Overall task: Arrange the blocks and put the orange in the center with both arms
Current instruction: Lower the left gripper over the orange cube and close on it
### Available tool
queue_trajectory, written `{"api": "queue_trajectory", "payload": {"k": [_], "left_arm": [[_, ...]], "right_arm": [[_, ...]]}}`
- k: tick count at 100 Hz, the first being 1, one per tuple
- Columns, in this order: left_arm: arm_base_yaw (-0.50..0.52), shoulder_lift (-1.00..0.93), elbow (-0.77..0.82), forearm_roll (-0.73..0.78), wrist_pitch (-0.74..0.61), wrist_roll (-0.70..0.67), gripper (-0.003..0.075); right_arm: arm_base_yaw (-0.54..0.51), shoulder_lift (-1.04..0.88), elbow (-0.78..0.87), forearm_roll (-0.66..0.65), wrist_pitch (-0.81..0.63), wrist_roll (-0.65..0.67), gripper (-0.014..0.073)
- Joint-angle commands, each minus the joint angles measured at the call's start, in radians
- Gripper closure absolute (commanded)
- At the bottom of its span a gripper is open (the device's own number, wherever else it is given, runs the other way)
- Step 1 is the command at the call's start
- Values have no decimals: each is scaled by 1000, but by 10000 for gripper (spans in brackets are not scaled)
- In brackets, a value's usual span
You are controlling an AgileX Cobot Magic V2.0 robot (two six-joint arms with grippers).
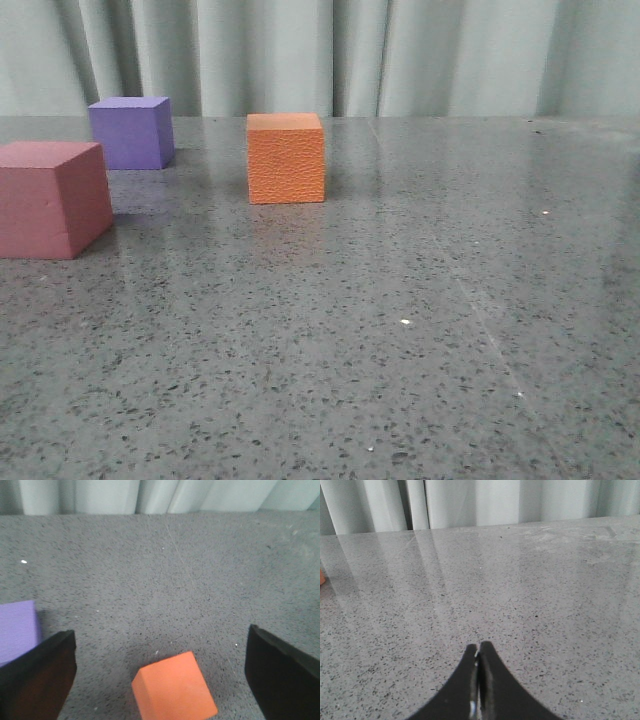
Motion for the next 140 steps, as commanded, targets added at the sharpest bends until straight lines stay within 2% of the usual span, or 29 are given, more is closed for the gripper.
{"api": "queue_trajectory", "payload": {"k": [1, 12, 54, 75, 96, 140], "left_arm": [[-41, 46, -108, 108, 8, -113, 80], [-83, 124, -179, 176, 63, -171, 80], [-112, 167, -195, 222, 25, -171, 80], [-112, 167, -195, 174, 32, -176, 80], [-112, 192, -193, 199, 81, -253, 80], [-152, 275, -193, 191, 157, -272, 80]], "right_arm": [[-6, -21, -14, 5, -80, -8, 662], [-6, -21, -14, 5, -80, -8, 662], [-6, -21, -14, 5, -80, -8, 662], [-6, -21, -14, 5, -80, -8, 662], [-6, -21, -14, 5, -80, -8, 662], [-6, -21, -14, 5, -80, -8, 662]]}}
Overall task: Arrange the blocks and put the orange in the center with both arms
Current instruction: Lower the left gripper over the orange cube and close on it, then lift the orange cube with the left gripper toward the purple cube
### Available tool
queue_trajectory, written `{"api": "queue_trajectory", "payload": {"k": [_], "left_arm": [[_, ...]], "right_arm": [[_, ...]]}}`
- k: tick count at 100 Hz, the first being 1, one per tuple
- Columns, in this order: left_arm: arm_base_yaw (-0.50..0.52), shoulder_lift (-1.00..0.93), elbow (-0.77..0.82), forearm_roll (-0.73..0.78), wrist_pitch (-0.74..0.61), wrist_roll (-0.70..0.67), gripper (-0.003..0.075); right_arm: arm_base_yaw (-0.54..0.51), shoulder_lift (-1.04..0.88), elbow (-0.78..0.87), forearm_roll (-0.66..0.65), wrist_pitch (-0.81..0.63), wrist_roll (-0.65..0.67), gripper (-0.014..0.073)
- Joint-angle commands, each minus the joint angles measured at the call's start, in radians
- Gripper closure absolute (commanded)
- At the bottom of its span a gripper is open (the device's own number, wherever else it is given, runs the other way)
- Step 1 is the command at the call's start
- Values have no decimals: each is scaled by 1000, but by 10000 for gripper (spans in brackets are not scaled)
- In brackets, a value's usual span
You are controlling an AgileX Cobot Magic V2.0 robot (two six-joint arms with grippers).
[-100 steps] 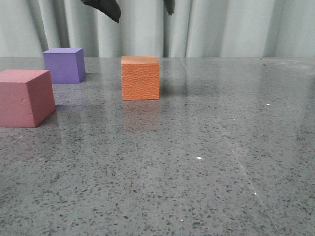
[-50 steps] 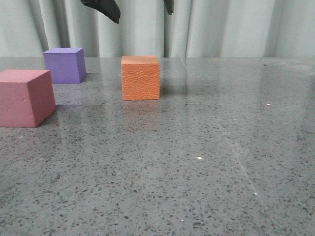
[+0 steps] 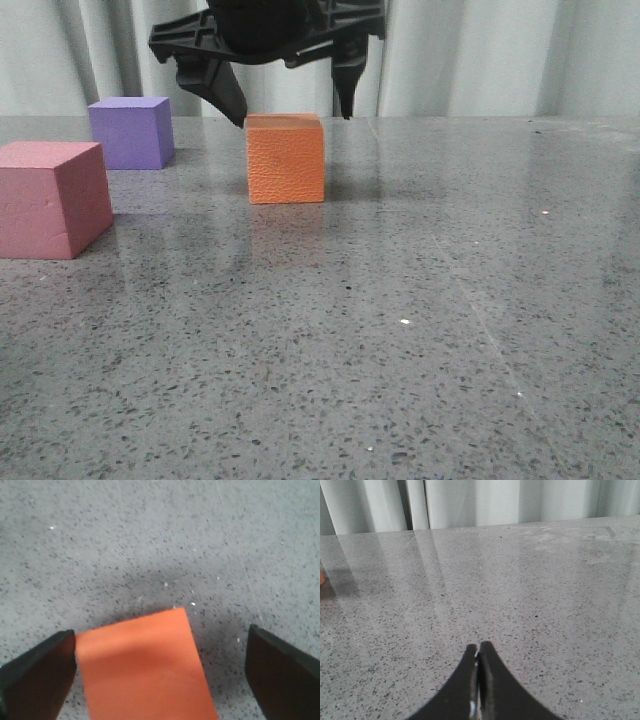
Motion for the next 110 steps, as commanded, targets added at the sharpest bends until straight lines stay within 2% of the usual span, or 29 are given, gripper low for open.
{"api": "queue_trajectory", "payload": {"k": [1, 42, 53, 62, 79, 90, 98, 110], "left_arm": [[-10, -46, -35, 17, -23, -33, 80], [-10, -5, -35, 48, 38, -64, 80], [-10, 5, -35, 46, 56, -64, 108], [-10, 5, -35, 49, 52, -64, 183], [-11, 5, -35, 52, 52, -55, 427], [-24, -9, -35, 76, 56, -54, 539], [-35, -33, -35, 100, 60, -52, 573], [-50, -100, -35, 161, 68, -52, 575]], "right_arm": [[-6, -21, -14, 5, -80, -8, 662], [-6, -21, -14, 5, -80, -8, 662], [-6, -21, -14, 5, -80, -8, 662], [-6, -21, -14, 5, -80, -8, 662], [-6, -21, -14, 5, -80, -8, 662], [-6, -21, -14, 5, -80, -8, 662], [-6, -21, -14, 5, -80, -8, 662], [-6, -21, -14, 5, -80, -8, 662]]}}
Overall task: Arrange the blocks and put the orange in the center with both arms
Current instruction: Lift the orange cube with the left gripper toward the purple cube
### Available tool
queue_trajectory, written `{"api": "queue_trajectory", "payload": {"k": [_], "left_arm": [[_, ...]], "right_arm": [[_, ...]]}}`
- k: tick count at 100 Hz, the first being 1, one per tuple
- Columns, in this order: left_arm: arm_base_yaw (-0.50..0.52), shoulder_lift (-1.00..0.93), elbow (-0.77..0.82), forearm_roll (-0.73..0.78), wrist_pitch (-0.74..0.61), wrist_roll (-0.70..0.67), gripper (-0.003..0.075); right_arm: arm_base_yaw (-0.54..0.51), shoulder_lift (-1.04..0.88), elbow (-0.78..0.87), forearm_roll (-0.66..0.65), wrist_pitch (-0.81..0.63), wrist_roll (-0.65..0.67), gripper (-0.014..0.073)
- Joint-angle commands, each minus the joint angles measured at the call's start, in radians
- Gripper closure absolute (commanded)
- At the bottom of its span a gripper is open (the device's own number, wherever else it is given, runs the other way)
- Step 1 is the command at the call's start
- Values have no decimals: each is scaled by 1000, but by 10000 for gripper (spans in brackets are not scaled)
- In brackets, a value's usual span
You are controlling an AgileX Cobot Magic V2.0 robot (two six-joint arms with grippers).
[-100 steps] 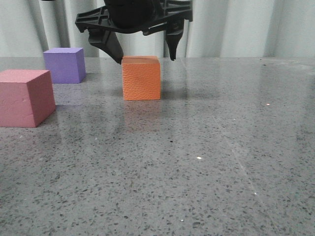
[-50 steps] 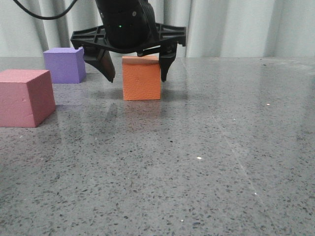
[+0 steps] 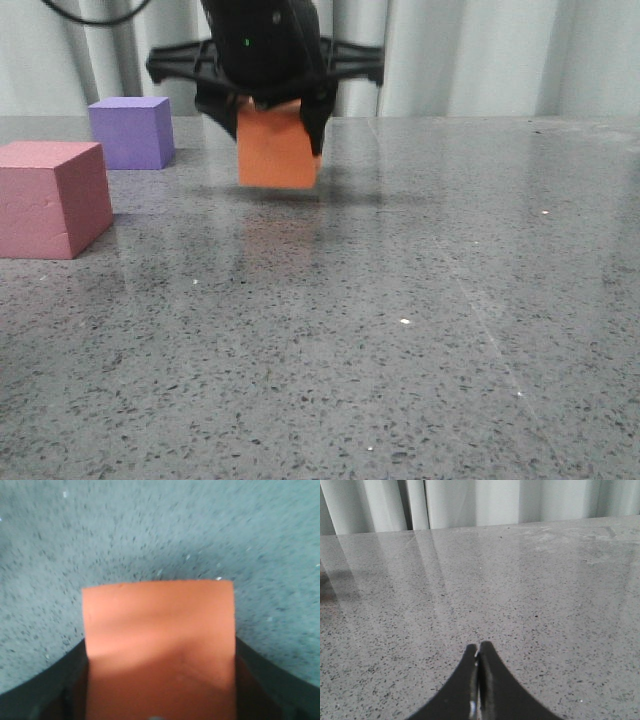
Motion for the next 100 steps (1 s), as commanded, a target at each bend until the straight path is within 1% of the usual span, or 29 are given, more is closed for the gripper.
{"api": "queue_trajectory", "payload": {"k": [1, 12, 25, 32, 42, 52, 68, 74, 81, 100], "left_arm": [[-16, -117, -35, 76, -15, 0, 575], [-16, -174, -35, 131, 28, 0, 576], [-5, -224, -17, 247, 99, -21, 577], [6, -258, 14, 287, 100, -42, 577], [38, -315, 82, 297, 83, -83, 576], [87, -367, 180, 297, 38, -115, 576], [183, -431, 320, 272, -106, -115, 576], [210, -438, 345, 253, -153, -115, 576], [227, -438, 358, 252, -176, -115, 576], [239, -421, 387, 240, -243, -115, 576]], "right_arm": [[-6, -21, -14, 5, -80, -8, 662], [-6, -21, -14, 5, -80, -8, 662], [-6, -21, -14, 5, -80, -8, 662], [-6, -21, -14, 5, -80, -8, 662], [-6, -21, -14, 5, -80, -8, 662], [-6, -21, -14, 5, -80, -8, 662], [-6, -21, -14, 5, -80, -8, 662], [-6, -21, -14, 5, -80, -8, 662], [-6, -21, -14, 5, -80, -8, 662], [-6, -21, -14, 5, -80, -8, 662]]}}
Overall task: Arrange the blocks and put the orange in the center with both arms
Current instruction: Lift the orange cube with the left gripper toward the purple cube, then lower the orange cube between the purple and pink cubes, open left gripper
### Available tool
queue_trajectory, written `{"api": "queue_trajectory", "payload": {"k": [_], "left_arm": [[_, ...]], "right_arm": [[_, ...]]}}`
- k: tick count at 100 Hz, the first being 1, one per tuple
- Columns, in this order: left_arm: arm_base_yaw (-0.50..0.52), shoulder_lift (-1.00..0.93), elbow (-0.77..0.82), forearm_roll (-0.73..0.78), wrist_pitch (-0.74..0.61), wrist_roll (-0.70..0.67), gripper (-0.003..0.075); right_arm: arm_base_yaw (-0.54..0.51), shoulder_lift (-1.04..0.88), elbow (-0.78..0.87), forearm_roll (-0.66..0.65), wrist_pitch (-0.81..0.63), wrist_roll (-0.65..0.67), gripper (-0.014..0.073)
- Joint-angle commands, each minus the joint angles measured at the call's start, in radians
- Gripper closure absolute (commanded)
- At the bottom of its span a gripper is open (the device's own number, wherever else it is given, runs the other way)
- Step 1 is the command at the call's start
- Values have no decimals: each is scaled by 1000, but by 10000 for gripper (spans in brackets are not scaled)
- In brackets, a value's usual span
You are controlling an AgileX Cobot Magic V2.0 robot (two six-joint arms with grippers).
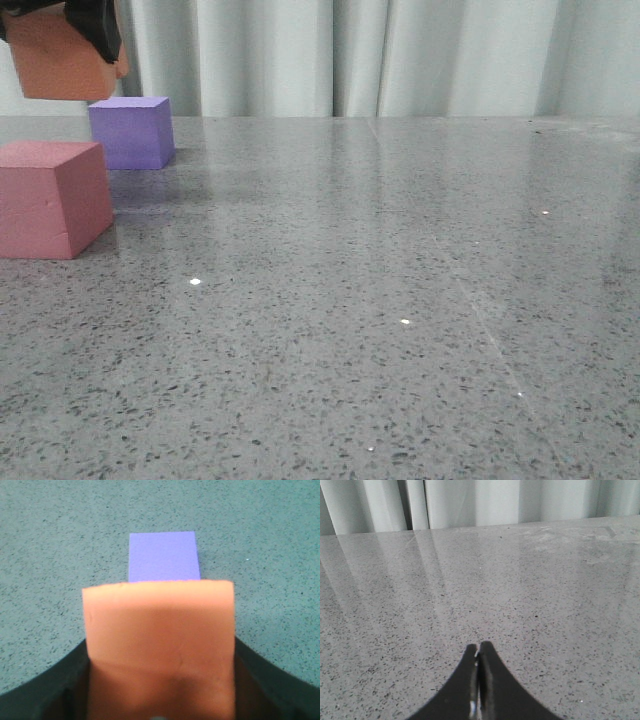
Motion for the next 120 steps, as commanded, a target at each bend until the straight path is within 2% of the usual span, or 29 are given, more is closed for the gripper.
{"api": "queue_trajectory", "payload": {"k": [1, 29, 56, 120], "left_arm": [[4, -28, -16, 20, -84, -10, 576], [5, 53, -16, 18, -90, -10, 576], [61, 102, -16, -61, -108, -8, 576], [61, 168, -16, -72, -106, 30, 576]], "right_arm": [[-6, -21, -14, 5, -80, -8, 662], [-6, -21, -14, 5, -80, -8, 662], [-6, -21, -14, 5, -80, -8, 662], [-6, -21, -14, 5, -80, -8, 662]]}}
